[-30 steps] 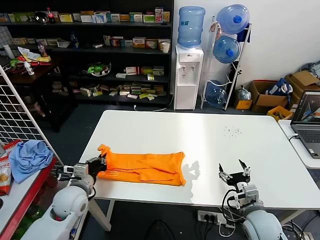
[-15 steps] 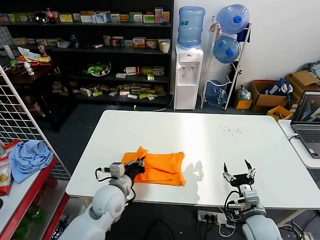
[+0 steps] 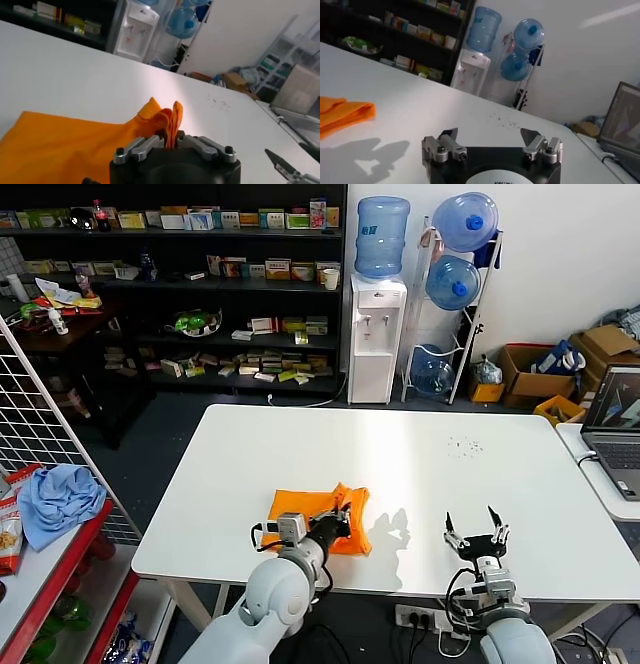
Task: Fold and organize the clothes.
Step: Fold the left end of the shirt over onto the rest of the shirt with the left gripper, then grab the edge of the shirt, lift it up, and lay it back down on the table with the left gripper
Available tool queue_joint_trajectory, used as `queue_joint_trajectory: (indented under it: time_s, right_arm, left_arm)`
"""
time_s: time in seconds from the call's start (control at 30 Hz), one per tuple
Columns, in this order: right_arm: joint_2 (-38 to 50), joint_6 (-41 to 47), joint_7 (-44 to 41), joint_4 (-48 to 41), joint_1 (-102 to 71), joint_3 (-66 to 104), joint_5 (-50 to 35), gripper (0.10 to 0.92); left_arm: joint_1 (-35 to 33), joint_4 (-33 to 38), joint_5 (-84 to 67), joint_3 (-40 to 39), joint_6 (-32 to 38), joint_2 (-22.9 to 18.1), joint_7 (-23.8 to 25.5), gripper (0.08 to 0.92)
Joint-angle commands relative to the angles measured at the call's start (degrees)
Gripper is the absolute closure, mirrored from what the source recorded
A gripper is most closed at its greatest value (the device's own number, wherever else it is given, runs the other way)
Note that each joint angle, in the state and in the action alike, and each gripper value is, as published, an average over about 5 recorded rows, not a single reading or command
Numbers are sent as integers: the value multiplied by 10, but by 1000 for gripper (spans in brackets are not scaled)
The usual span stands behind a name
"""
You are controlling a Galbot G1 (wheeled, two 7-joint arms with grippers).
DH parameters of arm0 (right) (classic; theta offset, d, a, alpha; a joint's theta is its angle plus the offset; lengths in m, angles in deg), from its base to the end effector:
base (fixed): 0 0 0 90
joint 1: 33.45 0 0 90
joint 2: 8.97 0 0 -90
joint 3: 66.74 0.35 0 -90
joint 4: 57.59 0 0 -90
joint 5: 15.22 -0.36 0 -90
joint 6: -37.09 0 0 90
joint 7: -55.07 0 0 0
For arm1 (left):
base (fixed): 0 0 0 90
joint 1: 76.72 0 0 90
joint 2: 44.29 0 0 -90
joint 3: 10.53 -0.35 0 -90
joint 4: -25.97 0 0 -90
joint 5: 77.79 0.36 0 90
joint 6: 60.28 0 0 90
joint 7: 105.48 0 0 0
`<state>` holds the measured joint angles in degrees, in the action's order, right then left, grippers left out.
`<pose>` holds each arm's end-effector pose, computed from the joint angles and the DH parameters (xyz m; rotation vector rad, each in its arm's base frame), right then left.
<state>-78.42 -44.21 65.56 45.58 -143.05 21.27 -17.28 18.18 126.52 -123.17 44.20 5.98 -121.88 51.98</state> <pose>0.2444 -0.0827 -0.3579 -0.1035 -2.8600 0.4816 0.3153 -0.1385 -0.2955 -0.5201 -2.5392 0.4479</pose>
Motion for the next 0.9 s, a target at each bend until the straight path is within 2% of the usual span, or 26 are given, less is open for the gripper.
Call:
queue_joint_trajectory:
  time_s: [0.03, 0.2, 0.3, 0.43, 0.6, 0.73, 0.9]
  right_arm:
    - [1, -2, 2, 0, -1, -3, 4, 203]
    - [1, 1, 1, 3, -2, -8, 3, 203]
    - [3, 4, 1, 7, -3, -12, 1, 203]
    - [8, 5, 0, 10, -5, -12, -2, 203]
    - [14, 6, -3, 9, -6, -15, -7, 203]
    - [19, 8, -5, 6, -5, -19, -9, 203]
    - [23, 10, -8, 5, -4, -22, -11, 203]
  left_arm:
    - [5, -68, -1, -6, 119, -39, 38, 730]
    - [3, -78, 11, 8, 165, -41, 33, 583]
    - [-6, -69, 13, 25, 174, -29, 30, 496]
    - [-27, -41, 32, 54, 150, 18, 31, 383]
    - [-57, -19, 52, 100, 81, 90, 44, 245]
    - [-84, 4, 36, 128, 19, 129, 67, 192]
    - [-94, -5, 11, 153, -24, 141, 96, 177]
